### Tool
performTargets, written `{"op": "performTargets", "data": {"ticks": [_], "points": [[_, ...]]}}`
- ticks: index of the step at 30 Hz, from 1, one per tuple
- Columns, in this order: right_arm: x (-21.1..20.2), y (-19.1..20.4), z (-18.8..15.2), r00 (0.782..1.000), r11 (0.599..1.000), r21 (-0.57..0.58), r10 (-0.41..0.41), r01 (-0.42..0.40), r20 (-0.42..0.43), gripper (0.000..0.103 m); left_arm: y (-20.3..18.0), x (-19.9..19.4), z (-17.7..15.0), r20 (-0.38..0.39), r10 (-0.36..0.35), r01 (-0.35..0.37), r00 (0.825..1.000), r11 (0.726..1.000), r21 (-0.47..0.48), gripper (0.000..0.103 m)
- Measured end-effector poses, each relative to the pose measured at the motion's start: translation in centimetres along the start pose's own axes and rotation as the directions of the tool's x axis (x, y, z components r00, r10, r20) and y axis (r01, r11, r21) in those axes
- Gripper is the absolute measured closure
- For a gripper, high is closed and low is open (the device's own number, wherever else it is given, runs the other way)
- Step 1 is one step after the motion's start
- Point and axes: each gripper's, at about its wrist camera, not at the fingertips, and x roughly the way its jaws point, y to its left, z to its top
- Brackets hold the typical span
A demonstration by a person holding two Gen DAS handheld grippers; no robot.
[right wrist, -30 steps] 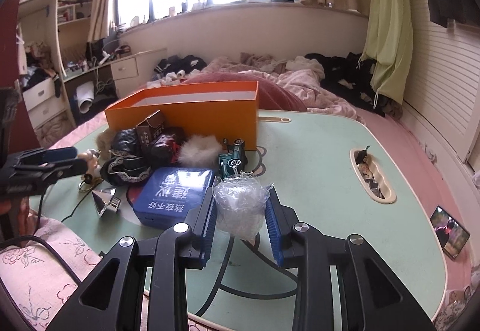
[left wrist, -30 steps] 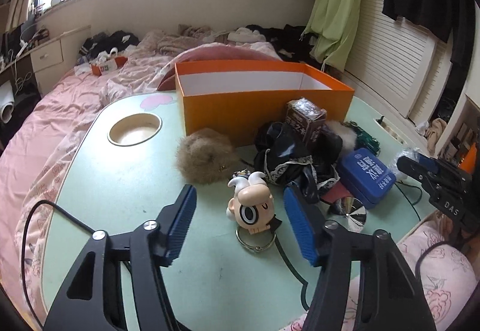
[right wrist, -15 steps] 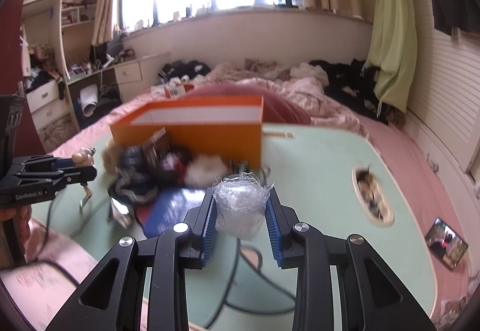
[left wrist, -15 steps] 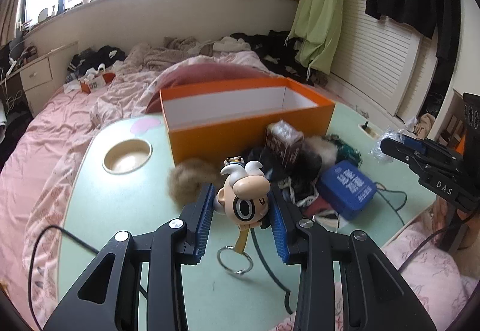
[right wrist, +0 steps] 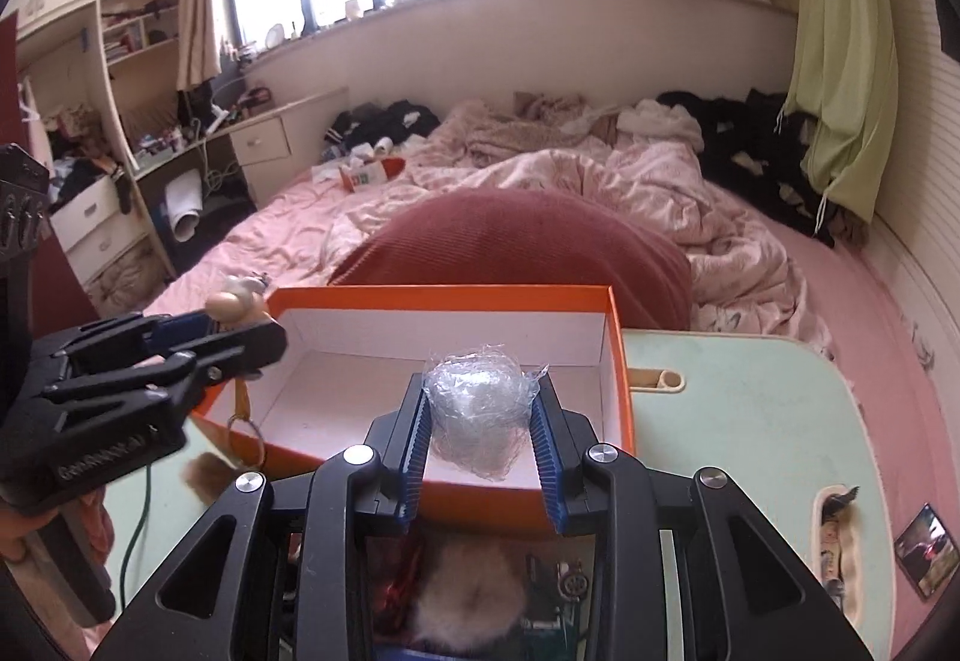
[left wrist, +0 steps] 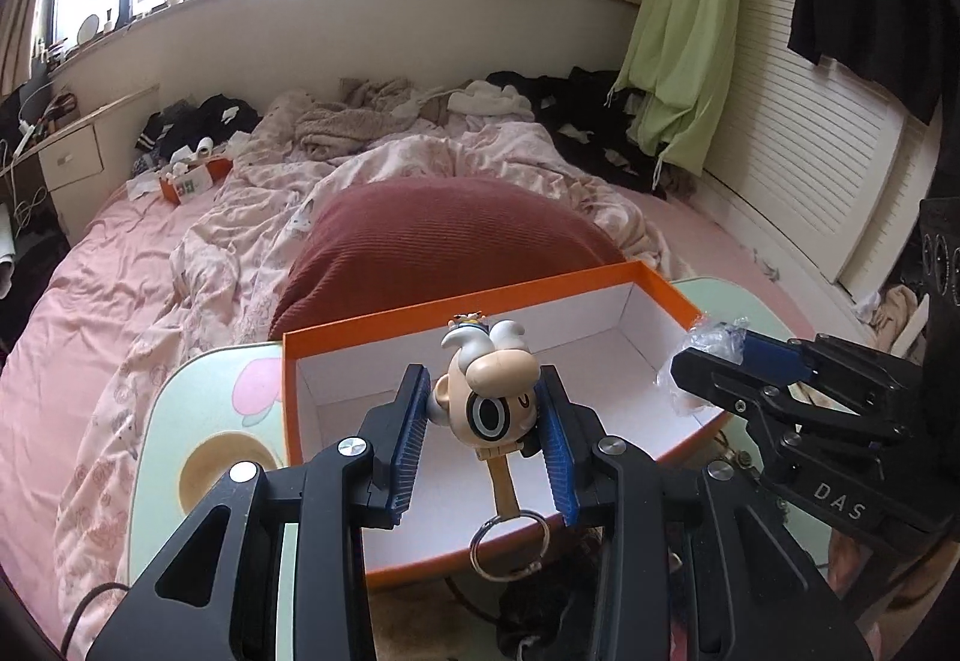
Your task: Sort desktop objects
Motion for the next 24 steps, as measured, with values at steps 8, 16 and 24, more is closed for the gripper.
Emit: {"op": "performTargets", "data": {"ticks": [8, 16, 24], "points": [[-3.6, -1.4, -1.3, 0.994, 0.997, 0.067, 0.030, -0.037, 0.101, 0.030, 0.7, -3.3, -1.3, 0.160, 0.004, 0.000, 0.987, 1.000, -0.030, 0.030], [-9.0, -0.4, -6.6, 0.998, 1.000, 0.003, 0.031, -0.031, 0.055, 0.026, 0.0, -9.2, -6.1, 0.103, -0.061, 0.058, 0.993, 0.998, 0.029, 0.029], [-9.9, 0.2, -13.3, 0.996, 0.999, -0.040, -0.033, 0.029, -0.088, 0.026, -0.5, -8.4, -14.2, -0.070, 0.003, 0.002, 0.998, 0.998, 0.065, 0.029]]}}
